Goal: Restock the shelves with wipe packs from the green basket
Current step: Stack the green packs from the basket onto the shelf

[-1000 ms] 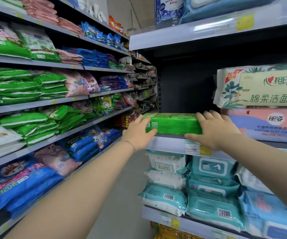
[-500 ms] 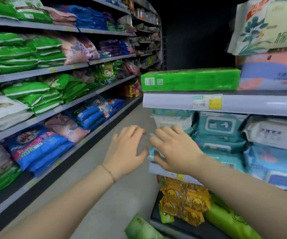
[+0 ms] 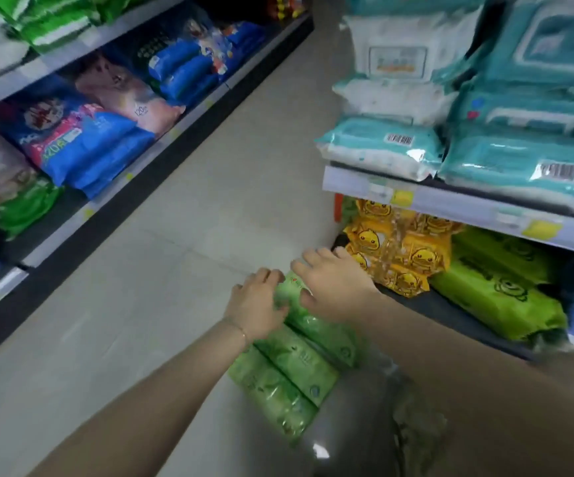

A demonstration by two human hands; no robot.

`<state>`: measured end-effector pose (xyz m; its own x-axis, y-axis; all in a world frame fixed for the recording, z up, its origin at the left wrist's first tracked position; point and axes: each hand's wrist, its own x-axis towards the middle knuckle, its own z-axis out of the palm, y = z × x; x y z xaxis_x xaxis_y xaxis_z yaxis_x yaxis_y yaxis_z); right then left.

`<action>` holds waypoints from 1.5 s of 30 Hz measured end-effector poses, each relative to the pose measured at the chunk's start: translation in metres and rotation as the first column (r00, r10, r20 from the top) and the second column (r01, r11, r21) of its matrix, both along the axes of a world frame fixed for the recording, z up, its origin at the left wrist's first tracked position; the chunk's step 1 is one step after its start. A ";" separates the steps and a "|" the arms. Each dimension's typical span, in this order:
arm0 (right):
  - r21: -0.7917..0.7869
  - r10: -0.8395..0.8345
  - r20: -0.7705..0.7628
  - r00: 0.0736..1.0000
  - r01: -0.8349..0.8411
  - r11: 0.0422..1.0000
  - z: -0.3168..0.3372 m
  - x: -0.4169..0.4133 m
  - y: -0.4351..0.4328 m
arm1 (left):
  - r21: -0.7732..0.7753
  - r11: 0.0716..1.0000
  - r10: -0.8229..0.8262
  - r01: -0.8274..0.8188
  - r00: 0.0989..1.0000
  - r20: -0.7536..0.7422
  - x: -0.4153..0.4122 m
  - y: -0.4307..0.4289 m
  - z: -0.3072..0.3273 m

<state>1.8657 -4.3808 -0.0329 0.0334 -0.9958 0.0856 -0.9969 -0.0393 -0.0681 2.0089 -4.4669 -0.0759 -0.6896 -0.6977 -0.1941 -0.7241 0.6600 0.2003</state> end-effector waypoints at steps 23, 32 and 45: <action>0.341 -0.222 0.315 0.923 0.109 0.934 -0.142 0.027 -0.006 | 0.560 -0.061 0.775 -0.826 0.315 0.548 0.065 0.122 -0.249; 0.447 -0.252 0.390 0.885 0.058 0.893 -0.157 0.037 -0.004 | 0.580 -0.395 0.863 -0.712 -0.071 0.500 0.073 0.135 -0.277; 0.412 -0.244 0.435 0.867 0.050 0.910 -0.121 0.046 0.000 | 0.783 -0.521 0.845 -0.341 -0.079 0.528 0.107 0.110 -0.240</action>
<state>1.9113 -4.3813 -0.1538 -0.0630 -0.9428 -0.3274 -0.8323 0.2306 -0.5041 2.1160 -4.3571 -0.3156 0.1107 -0.1968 -0.9742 0.0197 -0.9796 0.2001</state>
